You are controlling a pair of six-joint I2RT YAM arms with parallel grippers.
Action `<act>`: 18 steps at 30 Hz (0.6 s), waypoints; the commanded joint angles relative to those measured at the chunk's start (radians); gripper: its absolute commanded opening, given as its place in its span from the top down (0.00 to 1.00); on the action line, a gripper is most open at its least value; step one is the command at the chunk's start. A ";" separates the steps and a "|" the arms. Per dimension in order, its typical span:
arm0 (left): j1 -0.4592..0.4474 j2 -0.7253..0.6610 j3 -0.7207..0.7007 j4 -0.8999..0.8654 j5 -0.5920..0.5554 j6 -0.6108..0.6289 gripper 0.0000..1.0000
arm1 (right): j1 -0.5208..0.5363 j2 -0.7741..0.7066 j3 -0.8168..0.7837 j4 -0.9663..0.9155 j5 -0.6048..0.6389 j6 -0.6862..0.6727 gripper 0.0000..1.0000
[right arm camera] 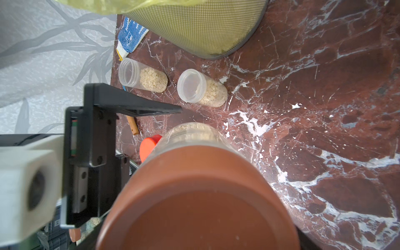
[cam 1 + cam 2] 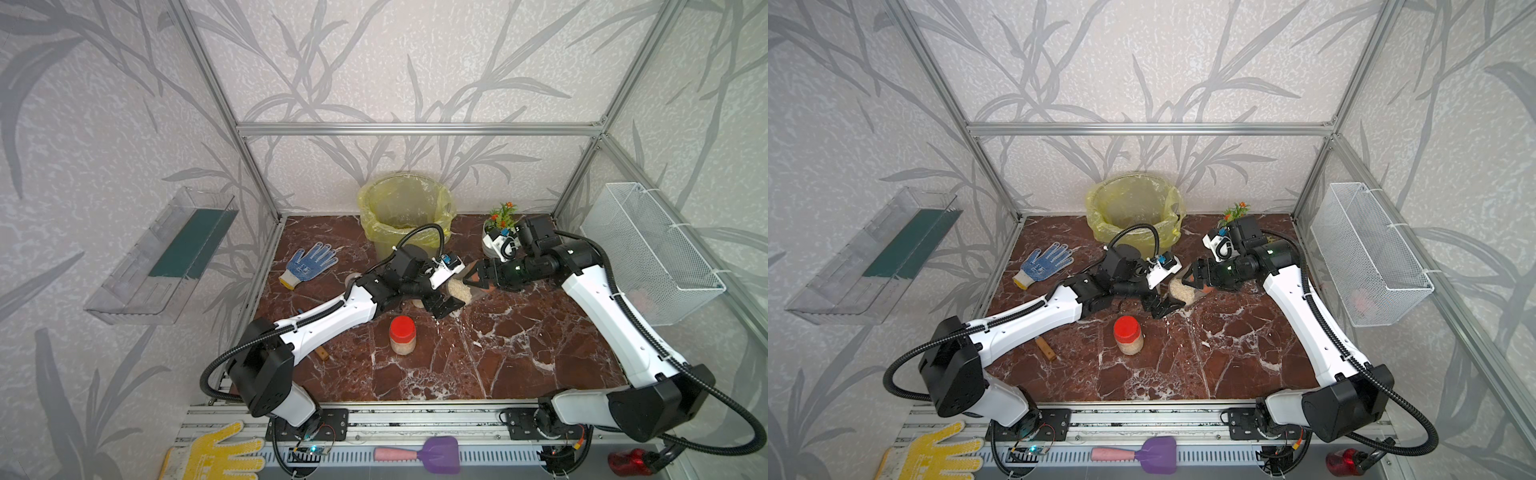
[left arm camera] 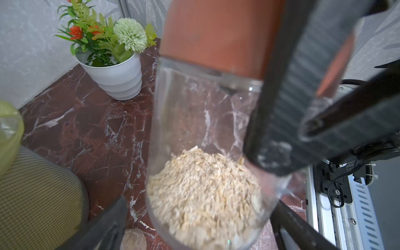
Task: Empty expired oatmeal from jars
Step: Pick up the jar from the center of the board.
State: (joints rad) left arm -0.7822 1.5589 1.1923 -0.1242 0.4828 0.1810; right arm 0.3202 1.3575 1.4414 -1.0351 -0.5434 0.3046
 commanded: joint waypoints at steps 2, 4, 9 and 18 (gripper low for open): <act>-0.007 0.024 0.036 0.023 0.019 0.024 0.01 | 0.000 -0.005 0.041 0.032 -0.117 0.010 0.69; -0.009 0.035 0.046 0.027 0.022 0.020 0.01 | 0.000 -0.006 0.035 0.039 -0.126 0.013 0.69; -0.014 0.050 0.059 0.034 0.019 0.014 0.01 | 0.000 -0.009 0.034 0.041 -0.133 0.010 0.69; -0.021 0.053 0.055 0.045 0.005 0.020 0.02 | 0.000 -0.015 0.028 0.051 -0.150 0.011 0.69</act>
State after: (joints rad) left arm -0.7967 1.6024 1.2228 -0.1081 0.4988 0.1799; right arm 0.3168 1.3590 1.4445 -1.0168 -0.6071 0.3096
